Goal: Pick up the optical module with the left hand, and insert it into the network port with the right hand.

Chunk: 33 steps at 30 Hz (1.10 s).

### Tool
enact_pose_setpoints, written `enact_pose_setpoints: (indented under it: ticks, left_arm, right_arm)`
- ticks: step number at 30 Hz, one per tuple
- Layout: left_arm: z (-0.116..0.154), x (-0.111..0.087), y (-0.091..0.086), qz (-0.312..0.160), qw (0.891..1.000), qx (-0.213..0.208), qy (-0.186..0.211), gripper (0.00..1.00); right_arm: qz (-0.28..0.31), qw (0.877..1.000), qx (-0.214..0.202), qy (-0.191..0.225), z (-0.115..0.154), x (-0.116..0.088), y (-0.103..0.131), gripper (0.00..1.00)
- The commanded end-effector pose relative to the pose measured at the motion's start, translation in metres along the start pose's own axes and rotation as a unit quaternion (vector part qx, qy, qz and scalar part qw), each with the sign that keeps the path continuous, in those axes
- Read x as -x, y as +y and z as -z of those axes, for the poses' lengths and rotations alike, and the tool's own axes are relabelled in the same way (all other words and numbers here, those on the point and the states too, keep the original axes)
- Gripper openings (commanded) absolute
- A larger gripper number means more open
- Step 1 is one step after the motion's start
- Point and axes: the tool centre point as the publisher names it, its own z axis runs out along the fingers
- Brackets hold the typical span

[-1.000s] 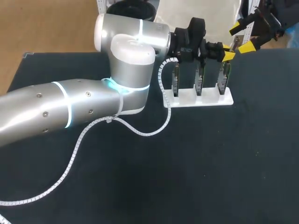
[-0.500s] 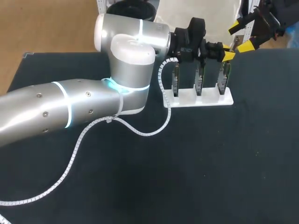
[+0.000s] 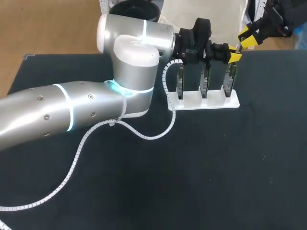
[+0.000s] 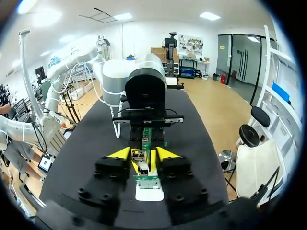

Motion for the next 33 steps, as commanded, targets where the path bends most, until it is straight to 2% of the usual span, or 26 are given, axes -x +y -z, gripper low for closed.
enact_pose_setpoints:
  ticks: [1, 9, 10, 11, 12, 22, 33]
  left_arm:
    - [0.000, 0.000, 0.001, 0.000, 1.000, -0.001, 0.001, 0.00]
    - [0.000, 0.000, 0.001, 0.000, 1.000, -0.001, 0.001, 0.00]
    - [0.000, 0.000, 0.001, 0.000, 1.000, -0.001, 0.001, 0.35]
    - [0.000, 0.000, 0.001, 0.000, 1.000, -0.001, 0.001, 0.86]
    - [0.000, 0.000, 0.001, 0.000, 1.000, -0.001, 0.001, 1.00]
    - [0.002, 0.001, -0.001, -0.010, 1.000, 0.007, 0.010, 1.00]
    - [0.016, 0.013, -0.004, -0.028, 0.999, 0.028, 0.028, 1.00]
  right_arm:
    - [0.000, 1.000, 0.000, 0.000, -0.001, 0.000, 0.000, 0.00]
    - [-0.001, 1.000, 0.003, 0.000, -0.001, 0.000, 0.000, 0.00]
    - [-0.001, 1.000, 0.003, 0.001, -0.001, 0.000, 0.000, 0.00]
    - [-0.001, 1.000, 0.003, 0.000, -0.001, 0.000, 0.000, 0.00]
    - [-0.001, 1.000, 0.003, 0.000, -0.001, 0.000, 0.000, 0.00]
    - [0.001, 1.000, 0.004, -0.002, -0.001, 0.001, 0.000, 0.00]
    - [0.002, 1.000, 0.002, -0.005, 0.000, 0.000, 0.001, 0.00]
